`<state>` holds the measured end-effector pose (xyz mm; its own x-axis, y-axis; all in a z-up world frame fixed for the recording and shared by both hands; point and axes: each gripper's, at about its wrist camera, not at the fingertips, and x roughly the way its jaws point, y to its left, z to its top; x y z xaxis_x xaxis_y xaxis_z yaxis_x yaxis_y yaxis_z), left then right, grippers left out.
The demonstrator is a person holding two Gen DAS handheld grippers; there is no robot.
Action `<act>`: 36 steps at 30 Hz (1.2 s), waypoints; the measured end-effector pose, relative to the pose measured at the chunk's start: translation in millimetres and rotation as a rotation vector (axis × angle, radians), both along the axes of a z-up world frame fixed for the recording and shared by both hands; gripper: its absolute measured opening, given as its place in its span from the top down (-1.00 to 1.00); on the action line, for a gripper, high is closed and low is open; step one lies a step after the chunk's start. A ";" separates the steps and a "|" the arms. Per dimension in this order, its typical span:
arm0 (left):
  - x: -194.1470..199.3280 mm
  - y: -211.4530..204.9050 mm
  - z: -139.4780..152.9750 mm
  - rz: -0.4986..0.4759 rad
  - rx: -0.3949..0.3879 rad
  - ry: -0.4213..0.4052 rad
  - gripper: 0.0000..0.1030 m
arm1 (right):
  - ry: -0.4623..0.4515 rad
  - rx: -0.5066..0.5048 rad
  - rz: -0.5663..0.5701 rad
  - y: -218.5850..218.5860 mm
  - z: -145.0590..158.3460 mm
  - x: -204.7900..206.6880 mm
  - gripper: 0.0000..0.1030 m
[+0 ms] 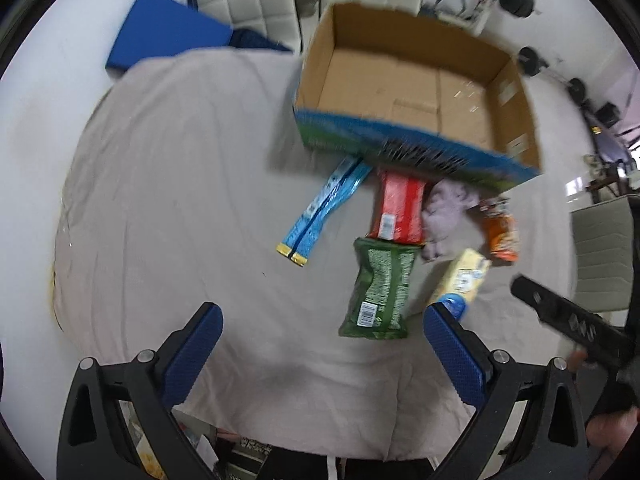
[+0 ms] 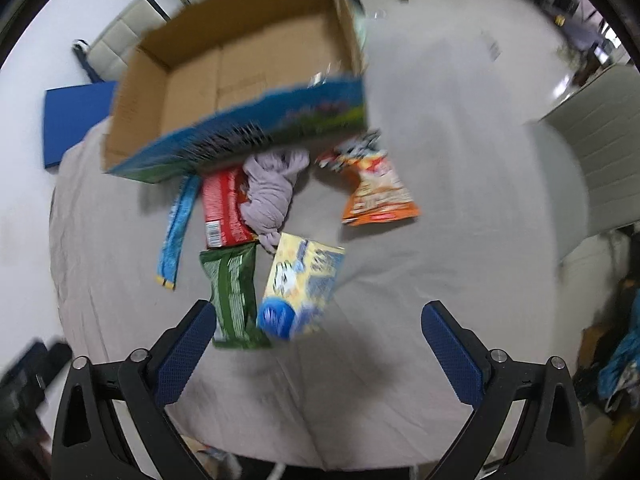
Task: Organize soft objects
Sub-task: 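Grasp the green snack bag with the left tool while the right grasps the yellow tissue pack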
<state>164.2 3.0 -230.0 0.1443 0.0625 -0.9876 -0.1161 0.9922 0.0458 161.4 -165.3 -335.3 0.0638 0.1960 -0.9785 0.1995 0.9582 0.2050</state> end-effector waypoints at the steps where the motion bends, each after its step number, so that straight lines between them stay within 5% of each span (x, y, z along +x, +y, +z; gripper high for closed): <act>1: 3.1 -1.6 -12.9 0.002 0.013 0.022 -1.00 | 0.017 0.018 -0.002 3.5 -16.8 8.0 -0.97; 7: 18.7 -12.2 -81.4 0.001 0.051 0.137 -1.00 | 0.131 0.024 0.045 24.9 -87.7 30.3 -0.49; 17: 24.6 -24.9 -117.4 -0.019 0.037 0.199 -1.00 | 0.200 -0.042 -0.044 -43.2 -91.0 -6.5 -0.50; 23: 26.4 -26.8 -127.2 -0.026 0.055 0.218 -1.00 | 0.118 0.113 -0.015 10.2 -75.3 7.9 -0.69; 28: 21.7 -20.2 -133.2 -0.030 0.070 0.220 -1.00 | 0.167 0.005 0.064 47.0 -108.6 20.1 -0.66; 33: 18.8 -17.8 -134.6 -0.041 0.048 0.218 -1.00 | 0.207 -0.103 -0.012 -9.7 -110.8 -4.1 -0.67; 36: 22.8 -26.0 -139.1 -0.055 0.022 0.225 -1.00 | 0.200 -0.020 -0.106 -30.9 -105.1 -16.3 -0.67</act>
